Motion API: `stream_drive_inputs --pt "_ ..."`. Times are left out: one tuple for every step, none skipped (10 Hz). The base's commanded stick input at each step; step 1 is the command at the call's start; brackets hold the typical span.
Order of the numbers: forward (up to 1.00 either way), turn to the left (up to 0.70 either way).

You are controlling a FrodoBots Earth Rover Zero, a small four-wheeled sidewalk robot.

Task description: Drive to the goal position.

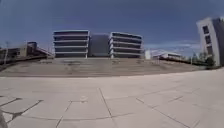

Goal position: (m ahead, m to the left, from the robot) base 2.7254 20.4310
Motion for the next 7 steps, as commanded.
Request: stream_drive_inputs --pt "0.70 -0.05" --pt "0.70 -0.05" --pt "0.70 -0.05" --pt "0.70 -0.05" --pt "0.70 -0.05" --pt "0.70 -0.05" --pt "0.70 -0.04"
